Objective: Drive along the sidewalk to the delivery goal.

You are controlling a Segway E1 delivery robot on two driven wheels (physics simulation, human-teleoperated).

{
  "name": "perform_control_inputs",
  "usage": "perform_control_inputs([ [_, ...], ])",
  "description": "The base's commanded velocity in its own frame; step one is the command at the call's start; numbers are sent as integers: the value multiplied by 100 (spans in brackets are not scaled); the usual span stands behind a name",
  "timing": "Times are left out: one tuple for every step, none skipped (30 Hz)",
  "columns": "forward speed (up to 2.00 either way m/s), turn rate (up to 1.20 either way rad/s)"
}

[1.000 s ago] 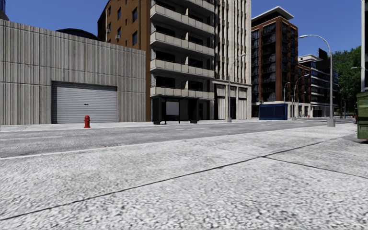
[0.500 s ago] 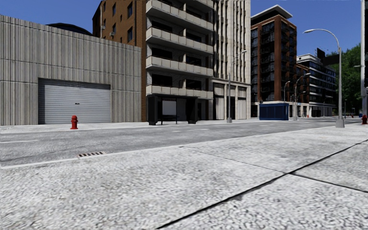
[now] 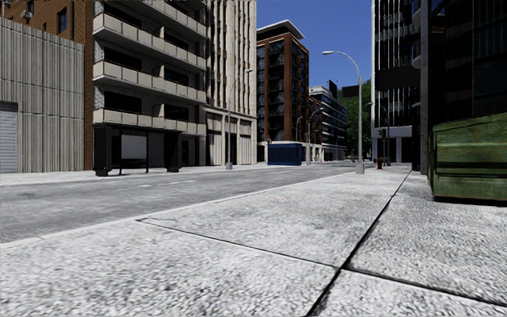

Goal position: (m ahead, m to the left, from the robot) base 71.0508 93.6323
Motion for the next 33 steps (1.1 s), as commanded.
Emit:
perform_control_inputs([
  [200,-86],
  [200,-66],
  [200,-58],
  [200,-56],
  [200,-56],
  [200,-9],
  [200,0],
  [200,0],
  [200,0],
  [200,0],
  [200,0],
  [200,0],
  [200,0],
  [200,0],
  [200,0],
  [200,0],
  [200,0],
  [200,0],
  [200,0],
  [200,0],
  [200,0],
  [200,-11],
  [200,-27],
  [200,-38],
  [200,-54],
  [200,-54],
  [200,-98],
  [200,-101],
  [200,-102],
  [200,-102],
  [200,-102],
  [200,-102],
  [200,-102],
])
